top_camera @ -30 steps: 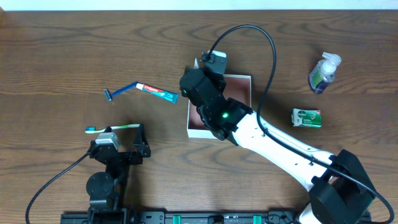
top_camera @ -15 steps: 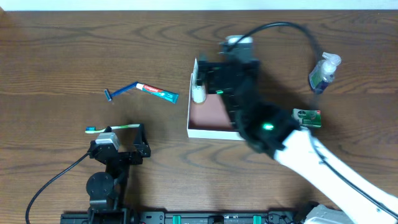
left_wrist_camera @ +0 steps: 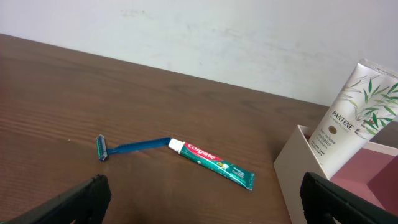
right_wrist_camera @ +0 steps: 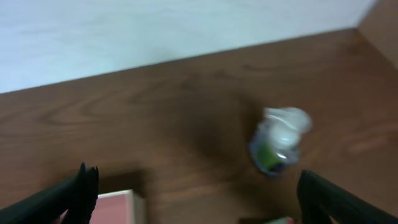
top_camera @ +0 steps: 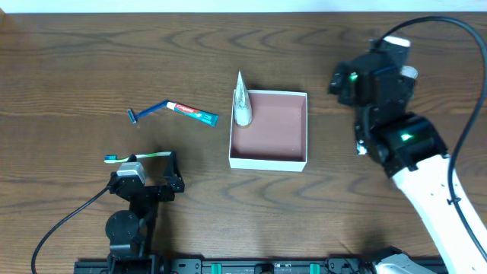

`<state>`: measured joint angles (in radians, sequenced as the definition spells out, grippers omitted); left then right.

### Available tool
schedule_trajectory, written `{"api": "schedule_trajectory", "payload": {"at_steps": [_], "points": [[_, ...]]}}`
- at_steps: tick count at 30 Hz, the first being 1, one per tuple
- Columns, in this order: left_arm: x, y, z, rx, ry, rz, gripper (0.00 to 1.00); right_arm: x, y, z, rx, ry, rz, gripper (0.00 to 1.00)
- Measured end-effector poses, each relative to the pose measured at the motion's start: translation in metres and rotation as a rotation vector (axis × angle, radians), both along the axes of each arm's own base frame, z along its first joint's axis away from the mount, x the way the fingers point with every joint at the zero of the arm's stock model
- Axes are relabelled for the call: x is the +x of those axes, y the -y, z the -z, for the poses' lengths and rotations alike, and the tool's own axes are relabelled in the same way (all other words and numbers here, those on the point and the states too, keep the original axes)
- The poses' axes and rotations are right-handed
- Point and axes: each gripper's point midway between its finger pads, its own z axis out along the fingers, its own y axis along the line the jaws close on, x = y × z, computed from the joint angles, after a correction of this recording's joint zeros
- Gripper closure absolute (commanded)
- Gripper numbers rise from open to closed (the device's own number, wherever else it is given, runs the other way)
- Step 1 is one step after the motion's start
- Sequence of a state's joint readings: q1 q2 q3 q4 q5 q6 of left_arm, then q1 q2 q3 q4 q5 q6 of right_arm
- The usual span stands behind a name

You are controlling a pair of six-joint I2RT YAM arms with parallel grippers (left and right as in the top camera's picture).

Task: Pack container
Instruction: 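Withdraw the right gripper toward the blue soap pump bottle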

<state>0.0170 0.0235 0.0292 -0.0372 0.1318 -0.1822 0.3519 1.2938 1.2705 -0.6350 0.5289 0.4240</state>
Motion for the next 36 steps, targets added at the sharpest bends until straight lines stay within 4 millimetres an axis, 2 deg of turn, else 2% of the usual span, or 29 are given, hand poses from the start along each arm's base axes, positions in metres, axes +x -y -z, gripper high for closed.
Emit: {"api": "schedule_trajectory", "payload": {"at_steps": [8,13,18,20,25,30,36], "points": [[0.000,0.000,0.000,0.000,0.000,0.000,0.02,-0.011,0.069,0.021,0.022,-0.107,0.161,0.01],[0.000,0.000,0.000,0.000,0.000,0.000,0.02,-0.014,0.113,0.025,0.080,-0.111,0.264,0.01],[0.000,0.000,0.000,0.000,0.000,0.000,0.02,-0.006,0.140,0.030,0.117,-0.092,0.321,0.01],[0.000,0.000,0.000,0.000,0.000,0.000,0.02,-0.001,0.150,0.038,0.126,-0.102,0.341,0.01],[0.000,0.000,0.000,0.000,0.000,0.000,0.02,0.029,0.155,0.060,0.115,-0.121,0.278,0.01],[0.000,0.000,0.000,0.000,0.000,0.000,0.02,0.067,0.138,0.082,0.067,-0.138,0.066,0.01],[0.000,0.000,0.000,0.000,0.000,0.000,0.02,0.078,0.121,0.086,-0.015,-0.154,-0.129,0.01]]}}
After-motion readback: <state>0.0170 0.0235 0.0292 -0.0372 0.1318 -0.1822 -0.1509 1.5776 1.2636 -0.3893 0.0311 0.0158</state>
